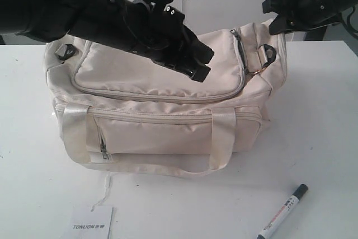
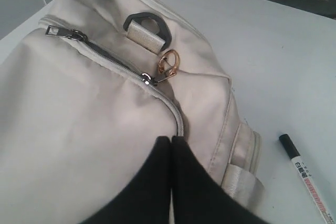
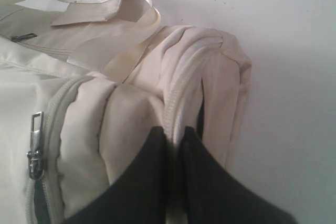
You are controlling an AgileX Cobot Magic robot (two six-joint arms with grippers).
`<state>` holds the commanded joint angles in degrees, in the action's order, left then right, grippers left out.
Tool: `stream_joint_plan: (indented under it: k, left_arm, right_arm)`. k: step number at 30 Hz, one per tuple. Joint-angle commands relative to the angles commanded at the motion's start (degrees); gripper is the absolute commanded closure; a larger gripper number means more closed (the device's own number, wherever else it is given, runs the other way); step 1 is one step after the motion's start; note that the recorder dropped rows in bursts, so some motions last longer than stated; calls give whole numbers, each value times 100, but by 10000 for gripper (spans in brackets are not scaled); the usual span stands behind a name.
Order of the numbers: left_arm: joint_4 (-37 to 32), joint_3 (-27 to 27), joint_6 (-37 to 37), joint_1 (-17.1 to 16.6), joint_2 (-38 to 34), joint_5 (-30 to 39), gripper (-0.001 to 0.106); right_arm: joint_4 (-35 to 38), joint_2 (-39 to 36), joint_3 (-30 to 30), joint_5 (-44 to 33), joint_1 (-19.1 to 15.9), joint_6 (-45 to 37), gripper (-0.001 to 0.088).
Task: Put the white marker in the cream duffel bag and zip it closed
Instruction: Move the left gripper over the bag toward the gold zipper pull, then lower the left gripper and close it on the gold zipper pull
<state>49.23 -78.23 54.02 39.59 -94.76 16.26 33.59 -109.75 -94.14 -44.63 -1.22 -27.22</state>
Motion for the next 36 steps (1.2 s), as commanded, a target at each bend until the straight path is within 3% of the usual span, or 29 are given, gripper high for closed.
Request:
stream_joint_plan:
  k: [5,12,15,18,21,29,36]
  left_arm:
    - [0,-41,349,0,-15,-9,1038]
    - [56,-468,789,124,-329,4,716]
    - [44,-587,1611,340,-483,4,639]
    - [44,-587,2570,515,-603,-25,620]
    - [44,-587,3015,651,-725,-200,620]
    - [44,-587,3111,968,-928,-1296,620]
    - [44,-946,3168,981,-1235,-1248,620]
  right_arm:
    - [0,0,0,0,0,0,868]
    - [0,0,0,13,0,0,868]
    - [0,0,0,13,0,0,868]
    - [0,0,0,13,0,0,868]
    - [0,0,0,13,0,0,868]
    - [0,0,0,13,0,0,868]
    - [0,0,0,13,0,0,868]
